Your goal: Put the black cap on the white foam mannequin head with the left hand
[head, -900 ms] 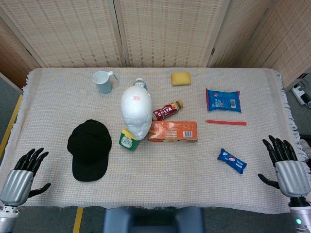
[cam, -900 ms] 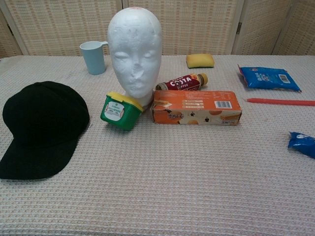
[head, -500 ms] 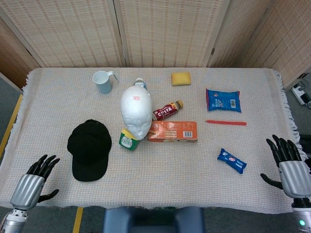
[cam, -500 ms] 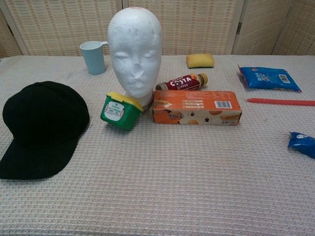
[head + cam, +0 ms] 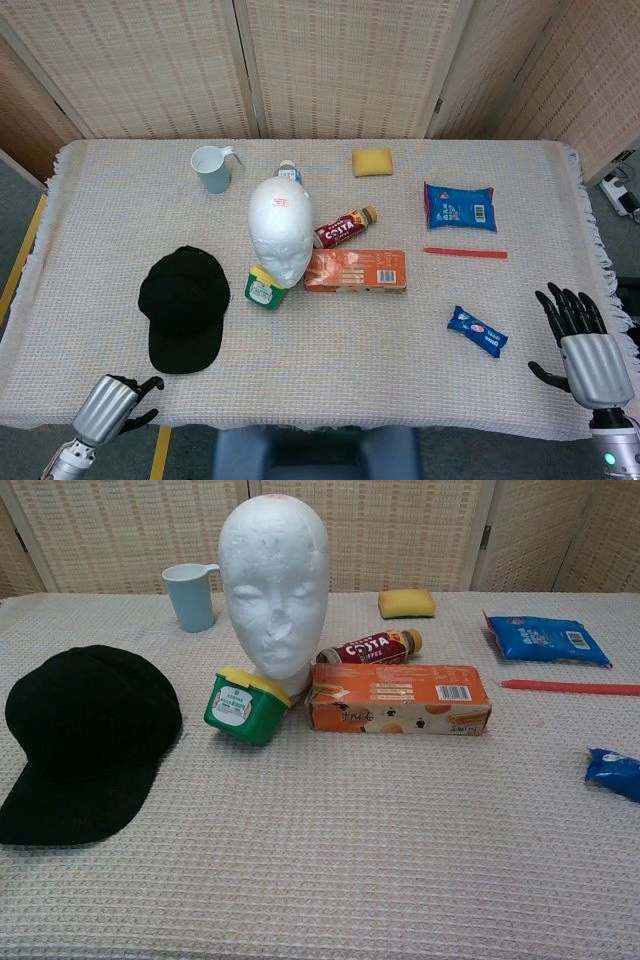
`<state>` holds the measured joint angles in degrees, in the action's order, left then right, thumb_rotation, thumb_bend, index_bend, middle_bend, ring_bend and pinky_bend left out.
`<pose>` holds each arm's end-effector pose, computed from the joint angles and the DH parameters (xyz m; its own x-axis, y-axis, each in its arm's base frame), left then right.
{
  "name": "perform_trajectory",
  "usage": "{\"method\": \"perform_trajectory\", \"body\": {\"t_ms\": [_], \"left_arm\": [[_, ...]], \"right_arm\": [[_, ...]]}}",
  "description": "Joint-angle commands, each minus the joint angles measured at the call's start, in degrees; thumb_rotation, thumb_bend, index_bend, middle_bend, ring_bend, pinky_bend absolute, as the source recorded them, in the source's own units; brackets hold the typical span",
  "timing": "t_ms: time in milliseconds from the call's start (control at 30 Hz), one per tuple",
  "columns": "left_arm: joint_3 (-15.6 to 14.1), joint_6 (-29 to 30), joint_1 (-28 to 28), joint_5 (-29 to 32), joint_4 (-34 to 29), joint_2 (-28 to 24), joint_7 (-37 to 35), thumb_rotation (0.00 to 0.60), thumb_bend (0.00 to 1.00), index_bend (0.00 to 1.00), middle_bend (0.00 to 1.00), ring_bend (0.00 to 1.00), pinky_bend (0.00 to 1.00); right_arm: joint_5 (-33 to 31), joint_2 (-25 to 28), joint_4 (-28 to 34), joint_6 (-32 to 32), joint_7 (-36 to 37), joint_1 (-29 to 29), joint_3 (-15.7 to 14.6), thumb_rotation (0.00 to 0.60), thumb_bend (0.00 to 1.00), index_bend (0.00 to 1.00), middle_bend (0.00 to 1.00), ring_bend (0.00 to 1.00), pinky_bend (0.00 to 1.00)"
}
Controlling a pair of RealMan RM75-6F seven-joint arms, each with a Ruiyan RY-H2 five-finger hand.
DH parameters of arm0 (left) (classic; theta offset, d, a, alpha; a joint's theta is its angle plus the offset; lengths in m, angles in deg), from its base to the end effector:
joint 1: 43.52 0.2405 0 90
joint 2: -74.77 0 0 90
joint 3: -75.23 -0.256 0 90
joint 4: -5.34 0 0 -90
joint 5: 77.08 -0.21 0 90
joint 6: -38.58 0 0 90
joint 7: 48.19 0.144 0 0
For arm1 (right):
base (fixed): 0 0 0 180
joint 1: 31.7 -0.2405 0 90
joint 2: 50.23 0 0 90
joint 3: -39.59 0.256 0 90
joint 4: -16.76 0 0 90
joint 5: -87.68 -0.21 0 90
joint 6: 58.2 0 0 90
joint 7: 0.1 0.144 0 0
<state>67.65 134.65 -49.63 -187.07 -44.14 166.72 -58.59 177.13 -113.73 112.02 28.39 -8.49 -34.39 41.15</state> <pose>-0.3249 0.1451 0.0328 0.4554 0.0317 0.8897 0.7792 -0.4975 -0.3812 -0.3004 -0.1639 0.1551 0.4948 -0.0099 0.8689 -0.8685 -0.0385 0.4941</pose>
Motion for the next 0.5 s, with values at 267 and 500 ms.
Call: {"method": "perform_trajectory", "body": {"t_ms": [267, 500], "left_arm": [[1.0, 4.6, -1.9, 1.6, 19.0, 12.9, -7.6, 0.600, 0.22, 0.54, 1.00, 0.98, 1.00], [0.9, 4.7, -3.5, 2.6, 27.5, 17.6, -8.4, 0.600, 0.27, 0.53, 1.00, 0.99, 1.00]], "right_arm": [[-1.2, -0.2, -0.1, -1.1, -0.6, -0.4, 0.3, 0.600, 0.06, 0.00, 0.00, 0.00, 0.00], [-1.9, -0.1, -0.1, -2.1, -0.9, -0.7, 0.4, 0.600, 0.06, 0.00, 0.00, 0.00, 0.00]]}}
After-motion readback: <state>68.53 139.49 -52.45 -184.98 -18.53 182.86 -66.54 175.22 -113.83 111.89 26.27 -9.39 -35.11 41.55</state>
